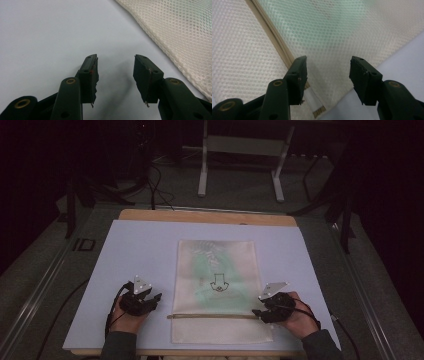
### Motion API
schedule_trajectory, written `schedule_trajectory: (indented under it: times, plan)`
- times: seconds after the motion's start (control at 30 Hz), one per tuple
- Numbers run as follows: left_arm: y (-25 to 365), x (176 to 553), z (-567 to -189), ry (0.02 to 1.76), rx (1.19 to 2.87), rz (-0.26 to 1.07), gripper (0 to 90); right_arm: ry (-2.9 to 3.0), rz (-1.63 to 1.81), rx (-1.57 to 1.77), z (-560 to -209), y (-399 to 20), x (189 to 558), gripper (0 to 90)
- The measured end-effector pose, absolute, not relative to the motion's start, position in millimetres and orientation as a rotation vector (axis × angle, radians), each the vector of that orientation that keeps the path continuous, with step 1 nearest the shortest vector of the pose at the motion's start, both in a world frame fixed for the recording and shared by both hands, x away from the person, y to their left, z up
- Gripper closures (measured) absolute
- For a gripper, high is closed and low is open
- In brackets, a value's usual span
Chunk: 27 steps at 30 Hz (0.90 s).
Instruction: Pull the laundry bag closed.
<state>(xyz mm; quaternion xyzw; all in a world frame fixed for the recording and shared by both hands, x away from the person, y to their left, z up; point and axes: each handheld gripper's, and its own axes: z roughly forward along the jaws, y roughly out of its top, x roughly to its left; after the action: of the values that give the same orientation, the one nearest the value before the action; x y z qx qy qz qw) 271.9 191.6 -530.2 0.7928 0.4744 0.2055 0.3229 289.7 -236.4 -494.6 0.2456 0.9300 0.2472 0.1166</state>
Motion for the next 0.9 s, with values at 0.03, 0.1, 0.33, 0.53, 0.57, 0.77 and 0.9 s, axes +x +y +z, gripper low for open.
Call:
schedule_trajectory:
  times: [0.03,0.1,0.33,0.53,0.57,0.77,0.9]
  plan:
    - [191.5,271.7,-530.0,1.243,2.081,0.54,53.8,2.723,0.729,0.711,-494.2,-233.2,289.6,48.1]
    - [191.7,271.3,-529.9,1.243,2.083,0.541,53.9,2.726,0.73,0.7,-493.9,-229.9,289.6,48.9]
    - [191.9,270.2,-529.7,1.24,2.082,0.538,53.8,2.751,0.742,0.672,-496.0,-218.8,290.4,50.6]
    - [190.0,269.4,-529.8,1.224,2.092,0.53,55.6,2.77,0.736,0.626,-498.0,-205.3,290.9,50.5]
    - [189.5,269.2,-529.7,1.221,2.092,0.531,55.6,2.774,0.746,0.622,-497.8,-203.5,291.0,50.5]
    - [188.2,268.7,-529.6,1.212,2.1,0.535,55.5,2.785,0.784,0.593,-495.5,-192.7,291.1,49.9]
    - [188.1,268.5,-529.5,1.211,2.099,0.535,55.4,2.793,0.788,0.573,-495.5,-187.7,291.0,49.9]
